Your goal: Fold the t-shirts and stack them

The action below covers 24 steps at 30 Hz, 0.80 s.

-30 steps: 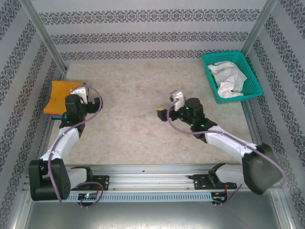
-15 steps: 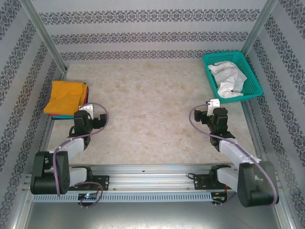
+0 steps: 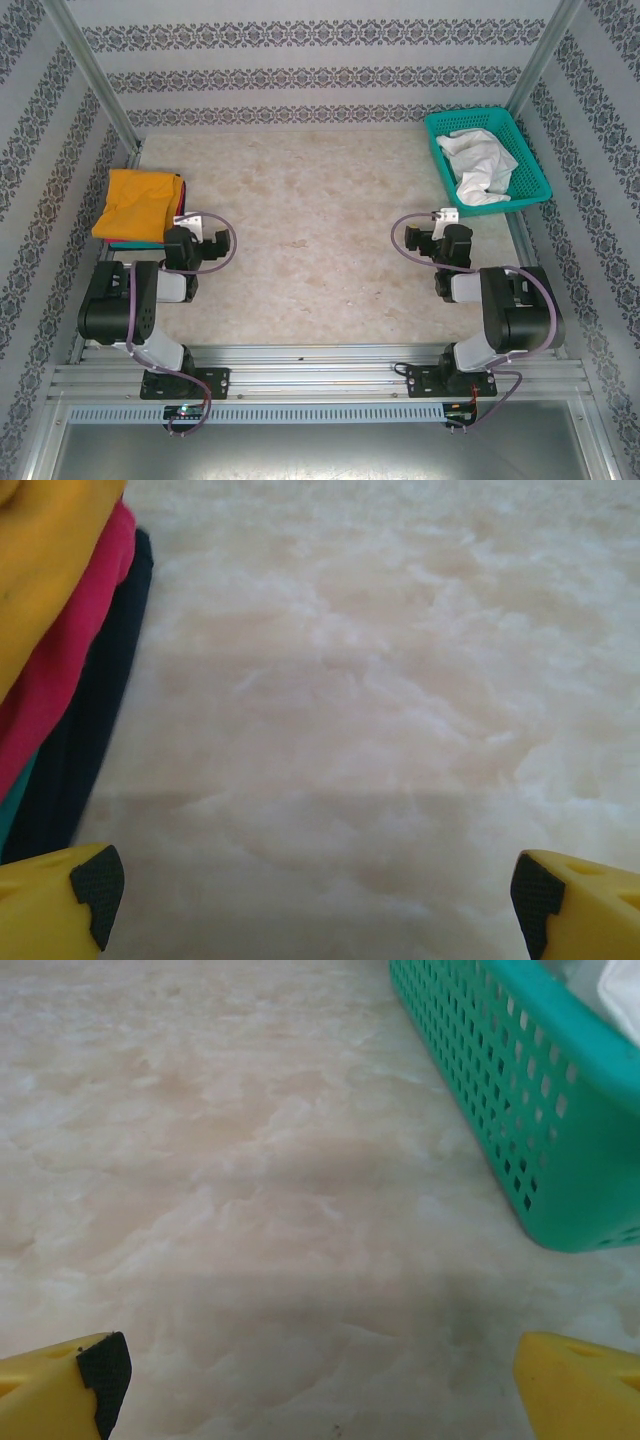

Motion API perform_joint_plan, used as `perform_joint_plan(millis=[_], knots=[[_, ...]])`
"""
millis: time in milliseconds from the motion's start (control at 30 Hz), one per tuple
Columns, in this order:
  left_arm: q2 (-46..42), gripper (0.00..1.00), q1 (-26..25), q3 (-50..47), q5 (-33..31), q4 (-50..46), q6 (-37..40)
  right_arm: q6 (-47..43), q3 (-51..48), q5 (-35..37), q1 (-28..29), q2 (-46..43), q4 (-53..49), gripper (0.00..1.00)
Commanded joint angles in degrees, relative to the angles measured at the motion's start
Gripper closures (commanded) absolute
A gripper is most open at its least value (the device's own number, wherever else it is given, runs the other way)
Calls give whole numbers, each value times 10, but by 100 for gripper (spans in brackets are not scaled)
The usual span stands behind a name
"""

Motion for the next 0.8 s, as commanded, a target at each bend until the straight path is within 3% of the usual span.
perform_joint_plan(millis=[0,233,767], knots=[[0,0,-8,3,-6,53,7,9,16,-16,-5,-2,45,2],[-1,0,-8,9,22,43,18,8,17,-15,-4,-4,40,2],[0,0,-10,12,22,38,21,8,16,-15,-4,-5,40,2]])
